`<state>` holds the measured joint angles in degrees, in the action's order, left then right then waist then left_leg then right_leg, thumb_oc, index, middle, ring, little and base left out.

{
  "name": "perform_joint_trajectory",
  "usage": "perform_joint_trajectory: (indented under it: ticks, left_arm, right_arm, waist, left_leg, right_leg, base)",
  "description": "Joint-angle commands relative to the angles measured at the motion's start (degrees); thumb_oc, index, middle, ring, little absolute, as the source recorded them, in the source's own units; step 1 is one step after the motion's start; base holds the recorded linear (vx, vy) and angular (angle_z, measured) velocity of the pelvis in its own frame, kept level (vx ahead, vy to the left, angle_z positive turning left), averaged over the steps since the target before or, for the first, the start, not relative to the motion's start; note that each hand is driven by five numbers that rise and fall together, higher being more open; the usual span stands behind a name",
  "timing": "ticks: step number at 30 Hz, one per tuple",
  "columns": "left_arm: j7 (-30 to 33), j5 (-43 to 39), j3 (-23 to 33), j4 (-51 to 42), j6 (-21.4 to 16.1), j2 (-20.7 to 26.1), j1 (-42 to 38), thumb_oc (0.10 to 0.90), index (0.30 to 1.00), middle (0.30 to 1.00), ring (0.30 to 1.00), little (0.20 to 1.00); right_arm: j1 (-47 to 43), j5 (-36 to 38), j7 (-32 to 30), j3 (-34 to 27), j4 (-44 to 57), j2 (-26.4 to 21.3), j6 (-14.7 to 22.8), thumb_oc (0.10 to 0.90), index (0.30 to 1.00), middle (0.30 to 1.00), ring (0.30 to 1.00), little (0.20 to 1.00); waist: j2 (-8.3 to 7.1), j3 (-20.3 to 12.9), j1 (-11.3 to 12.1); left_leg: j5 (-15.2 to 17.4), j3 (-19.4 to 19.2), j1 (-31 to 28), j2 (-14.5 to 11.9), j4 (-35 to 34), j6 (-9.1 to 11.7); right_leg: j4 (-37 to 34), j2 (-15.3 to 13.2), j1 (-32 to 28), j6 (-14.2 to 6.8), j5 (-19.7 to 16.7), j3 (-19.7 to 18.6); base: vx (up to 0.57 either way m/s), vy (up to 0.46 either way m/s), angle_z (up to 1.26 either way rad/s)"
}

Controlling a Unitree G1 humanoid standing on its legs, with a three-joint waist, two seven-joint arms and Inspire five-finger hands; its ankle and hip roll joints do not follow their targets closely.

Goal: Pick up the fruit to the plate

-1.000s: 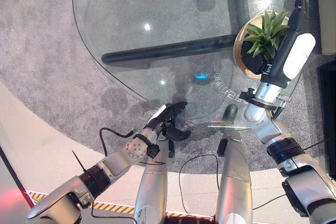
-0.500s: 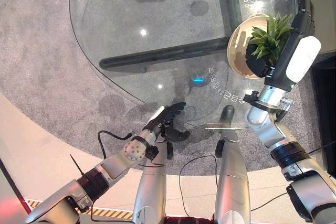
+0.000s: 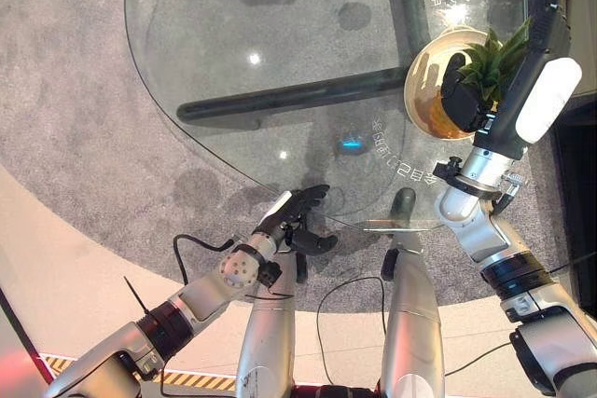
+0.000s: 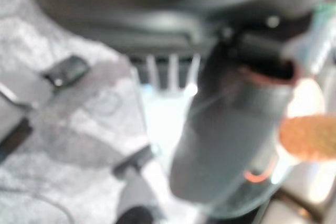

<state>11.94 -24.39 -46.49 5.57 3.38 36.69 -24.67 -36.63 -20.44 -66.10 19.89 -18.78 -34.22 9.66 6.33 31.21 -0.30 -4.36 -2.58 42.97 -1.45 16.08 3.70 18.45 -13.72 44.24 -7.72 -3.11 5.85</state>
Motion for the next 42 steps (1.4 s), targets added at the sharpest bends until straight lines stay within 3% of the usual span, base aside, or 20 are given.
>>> perform_joint_trajectory:
  ticks: [1,14,26,42]
  left_arm:
    - [-0.2,1.4,-0.2,-6.3,-3.1,0.2,3.5,0.800,0.900,0.900,0.900,0.900]
    - [-0.3,1.8,-0.1,-5.9,-4.0,-0.2,4.3,0.800,0.900,0.900,0.900,0.900]
    - [-0.6,2.2,1.0,-6.2,-4.3,0.2,5.4,0.800,0.900,0.900,0.900,0.900]
    - [-2.0,2.9,3.3,-5.7,-5.0,1.3,7.5,0.800,0.900,0.900,0.900,0.900]
  right_arm:
    - [-6.0,-4.6,-8.4,-1.1,6.6,-5.5,4.6,0.800,0.900,0.900,0.900,0.900]
    - [-6.5,-5.9,-6.3,-0.4,6.4,-5.4,4.7,0.800,0.900,0.900,0.900,0.900]
    - [-3.8,-8.7,-2.5,1.4,9.6,-5.8,4.2,0.800,0.900,0.900,0.900,0.900]
    - [0.8,-6.6,3.0,3.3,17.2,-6.2,7.2,0.800,0.900,0.900,0.900,0.900]
  waist:
    - [0.60,-1.4,0.1]
    - [0.62,-1.4,0.6]
    - [-0.95,-1.4,0.3]
    - [-3.05,-1.4,0.5]
  left_leg:
    - [6.5,-4.4,-2.1,7.1,1.5,-3.1]
    - [6.9,-3.8,-2.4,7.5,1.9,-3.4]
    - [7.3,-3.8,-5.3,7.1,1.4,-3.5]
    - [7.3,-3.1,-16.1,6.6,-2.5,-3.5]
  right_leg:
    - [-3.2,8.0,-3.1,0.5,1.2,3.5]
    - [-2.8,7.7,-3.4,0.5,1.5,3.8]
    - [-3.4,7.6,-6.6,0.2,1.7,4.4]
    - [-5.5,7.3,-16.8,-0.4,2.4,5.3]
  base:
    - [0.00,0.000,0.00]
    - [0.00,0.000,0.00]
    - [0.00,0.000,0.00]
    - [-0.01,-0.025,0.02]
